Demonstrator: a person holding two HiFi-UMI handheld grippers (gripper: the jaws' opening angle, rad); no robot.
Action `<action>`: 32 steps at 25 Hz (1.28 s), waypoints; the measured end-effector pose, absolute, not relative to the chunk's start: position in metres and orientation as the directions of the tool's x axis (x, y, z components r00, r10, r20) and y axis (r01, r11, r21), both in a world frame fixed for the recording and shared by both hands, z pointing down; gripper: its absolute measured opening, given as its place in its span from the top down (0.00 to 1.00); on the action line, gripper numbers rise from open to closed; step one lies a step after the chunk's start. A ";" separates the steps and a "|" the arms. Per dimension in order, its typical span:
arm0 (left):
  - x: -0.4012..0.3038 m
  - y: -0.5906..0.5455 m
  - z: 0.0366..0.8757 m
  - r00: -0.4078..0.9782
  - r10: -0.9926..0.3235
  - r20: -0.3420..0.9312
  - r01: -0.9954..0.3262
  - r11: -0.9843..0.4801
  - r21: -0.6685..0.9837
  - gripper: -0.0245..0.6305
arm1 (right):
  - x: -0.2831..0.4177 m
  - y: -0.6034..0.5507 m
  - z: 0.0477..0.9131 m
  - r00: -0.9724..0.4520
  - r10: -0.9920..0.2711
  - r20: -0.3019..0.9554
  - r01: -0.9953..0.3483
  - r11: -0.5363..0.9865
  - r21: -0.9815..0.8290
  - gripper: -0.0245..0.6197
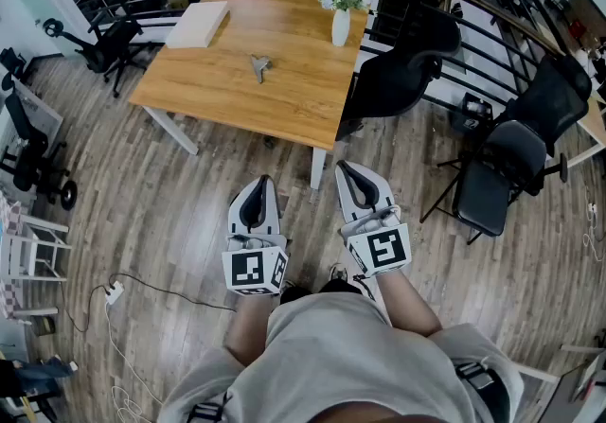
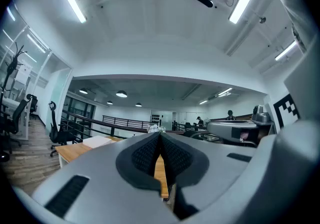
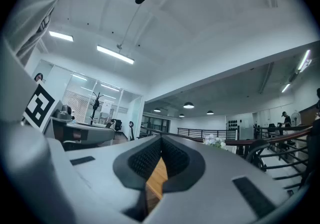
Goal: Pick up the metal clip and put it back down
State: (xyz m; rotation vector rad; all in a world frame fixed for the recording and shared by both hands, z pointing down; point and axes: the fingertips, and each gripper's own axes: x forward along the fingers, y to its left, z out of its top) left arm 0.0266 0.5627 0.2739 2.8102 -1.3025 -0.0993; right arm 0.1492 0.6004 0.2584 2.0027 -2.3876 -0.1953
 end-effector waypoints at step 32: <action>-0.060 0.531 0.320 0.681 -0.731 0.040 -0.730 -0.675 0.104 0.93 | 0.070 0.563 0.294 -0.199 -0.979 -0.053 -0.979 0.196 0.047 0.92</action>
